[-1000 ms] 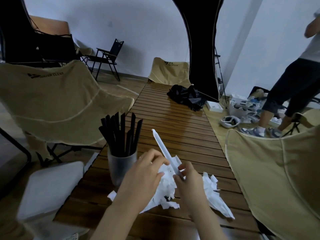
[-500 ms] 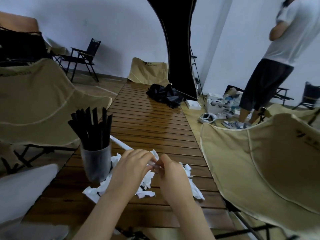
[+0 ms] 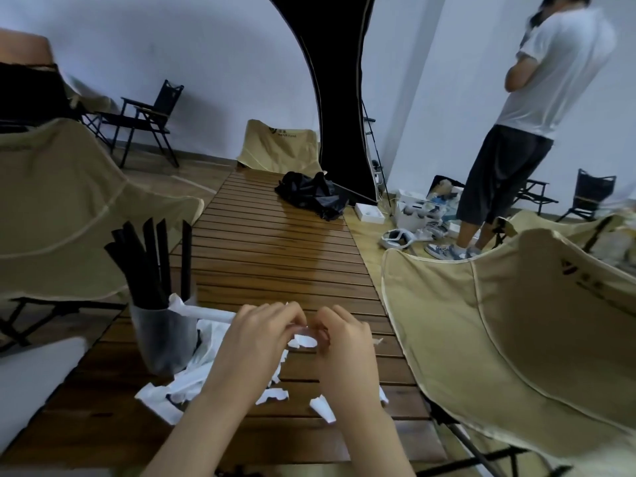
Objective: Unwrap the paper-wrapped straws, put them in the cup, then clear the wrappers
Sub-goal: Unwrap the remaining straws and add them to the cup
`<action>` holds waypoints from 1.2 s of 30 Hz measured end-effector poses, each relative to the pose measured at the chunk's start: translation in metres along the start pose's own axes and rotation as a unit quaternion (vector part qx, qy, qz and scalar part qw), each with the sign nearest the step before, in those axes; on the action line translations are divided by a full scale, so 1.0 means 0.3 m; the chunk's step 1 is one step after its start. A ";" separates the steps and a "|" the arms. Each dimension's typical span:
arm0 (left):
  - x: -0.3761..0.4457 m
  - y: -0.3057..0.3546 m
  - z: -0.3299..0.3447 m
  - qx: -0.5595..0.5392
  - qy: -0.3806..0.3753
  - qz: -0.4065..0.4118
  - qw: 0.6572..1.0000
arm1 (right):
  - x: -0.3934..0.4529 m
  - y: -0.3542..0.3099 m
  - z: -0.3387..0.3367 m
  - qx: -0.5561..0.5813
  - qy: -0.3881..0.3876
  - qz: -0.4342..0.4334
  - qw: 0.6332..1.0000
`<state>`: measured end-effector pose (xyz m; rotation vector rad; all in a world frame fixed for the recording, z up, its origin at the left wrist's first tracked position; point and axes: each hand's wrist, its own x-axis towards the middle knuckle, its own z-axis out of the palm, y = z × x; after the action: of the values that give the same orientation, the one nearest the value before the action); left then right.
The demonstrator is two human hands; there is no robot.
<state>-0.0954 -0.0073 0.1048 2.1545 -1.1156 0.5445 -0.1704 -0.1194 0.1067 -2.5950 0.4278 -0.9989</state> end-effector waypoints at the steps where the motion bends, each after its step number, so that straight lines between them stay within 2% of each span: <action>1: 0.002 0.005 -0.001 0.006 0.009 0.002 1.000 | 0.001 0.000 -0.002 -0.001 0.004 0.000 1.000; 8: 0.003 0.029 0.000 -0.033 0.021 -0.020 0.999 | 0.005 0.006 -0.032 -0.006 0.037 -0.027 0.999; 14: 0.025 0.083 -0.012 -0.143 0.038 -0.094 0.985 | 0.022 0.014 -0.084 0.010 0.104 -0.081 0.991; 20: 0.025 0.083 -0.028 -0.125 0.000 -0.178 0.976 | 0.025 0.024 -0.062 0.064 0.103 -0.089 0.989; 26: 0.020 0.083 -0.066 -0.004 -0.024 -0.214 0.977 | 0.020 -0.008 -0.014 0.158 0.094 0.001 0.983; 30: -0.010 0.057 -0.093 -0.013 -0.043 -0.273 0.961 | 0.025 -0.019 -0.001 0.261 0.079 0.101 0.957; 36: -0.058 0.009 -0.135 0.034 -0.059 -0.269 0.961 | 0.024 -0.062 0.060 0.229 0.054 0.117 0.965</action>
<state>-0.1099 0.0300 0.1237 2.4422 -0.5252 0.2076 -0.1499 -0.1020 0.1060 -2.0351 0.4558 -1.0187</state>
